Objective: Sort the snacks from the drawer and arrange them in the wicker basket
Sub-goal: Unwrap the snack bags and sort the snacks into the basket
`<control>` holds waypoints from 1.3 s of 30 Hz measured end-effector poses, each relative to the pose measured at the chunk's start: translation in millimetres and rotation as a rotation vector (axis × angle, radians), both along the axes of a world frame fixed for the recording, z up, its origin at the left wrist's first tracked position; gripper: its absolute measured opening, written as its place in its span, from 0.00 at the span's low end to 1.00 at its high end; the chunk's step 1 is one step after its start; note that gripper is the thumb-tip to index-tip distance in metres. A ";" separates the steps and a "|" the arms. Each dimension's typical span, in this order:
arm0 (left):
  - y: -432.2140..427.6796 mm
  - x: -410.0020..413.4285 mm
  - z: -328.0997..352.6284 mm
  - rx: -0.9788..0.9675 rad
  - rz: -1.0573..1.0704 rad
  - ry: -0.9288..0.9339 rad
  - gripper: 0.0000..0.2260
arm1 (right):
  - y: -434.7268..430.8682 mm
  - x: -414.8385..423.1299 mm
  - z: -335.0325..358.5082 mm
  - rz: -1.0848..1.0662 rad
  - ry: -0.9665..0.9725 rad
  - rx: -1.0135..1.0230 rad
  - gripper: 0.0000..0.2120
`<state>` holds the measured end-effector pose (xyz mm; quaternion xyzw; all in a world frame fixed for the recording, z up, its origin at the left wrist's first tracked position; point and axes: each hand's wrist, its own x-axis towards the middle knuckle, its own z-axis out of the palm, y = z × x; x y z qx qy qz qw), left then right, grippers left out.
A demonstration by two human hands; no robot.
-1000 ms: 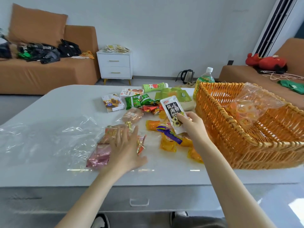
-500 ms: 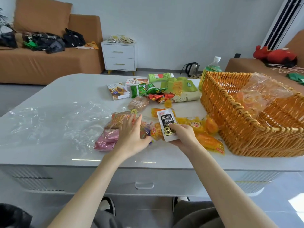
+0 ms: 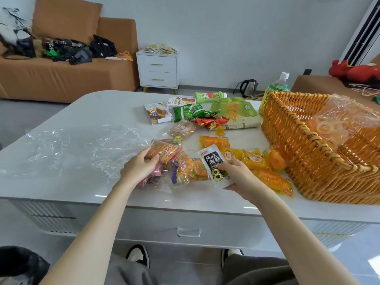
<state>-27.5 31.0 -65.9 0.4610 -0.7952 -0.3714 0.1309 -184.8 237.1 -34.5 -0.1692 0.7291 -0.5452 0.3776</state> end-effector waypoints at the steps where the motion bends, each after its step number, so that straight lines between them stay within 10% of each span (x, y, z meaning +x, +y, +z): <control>1: -0.1 -1.5 -1.1 -0.021 0.004 -0.014 0.25 | 1.4 -0.4 0.1 0.054 0.060 0.043 0.09; 4: 0.1 -4.5 -1.2 -0.047 0.001 -0.044 0.24 | 4.0 -3.8 -4.0 0.195 0.174 0.147 0.13; 10: 3.0 -4.7 -3.6 -0.028 -0.081 -0.035 0.25 | -2.0 -7.3 -5.3 0.223 -0.231 -0.051 0.11; 18: 6.4 -9.8 -4.5 -0.079 -0.049 -0.092 0.25 | 13.8 -4.5 -1.7 -0.107 0.103 -0.055 0.03; 29: 11.8 -13.9 -2.5 -0.079 -0.002 -0.089 0.24 | 11.7 12.8 1.9 0.018 -0.426 -0.256 0.09; 39: 21.5 -9.6 5.9 -0.094 -0.067 -0.090 0.24 | 2.0 26.5 -4.7 -0.029 -0.440 -0.157 0.05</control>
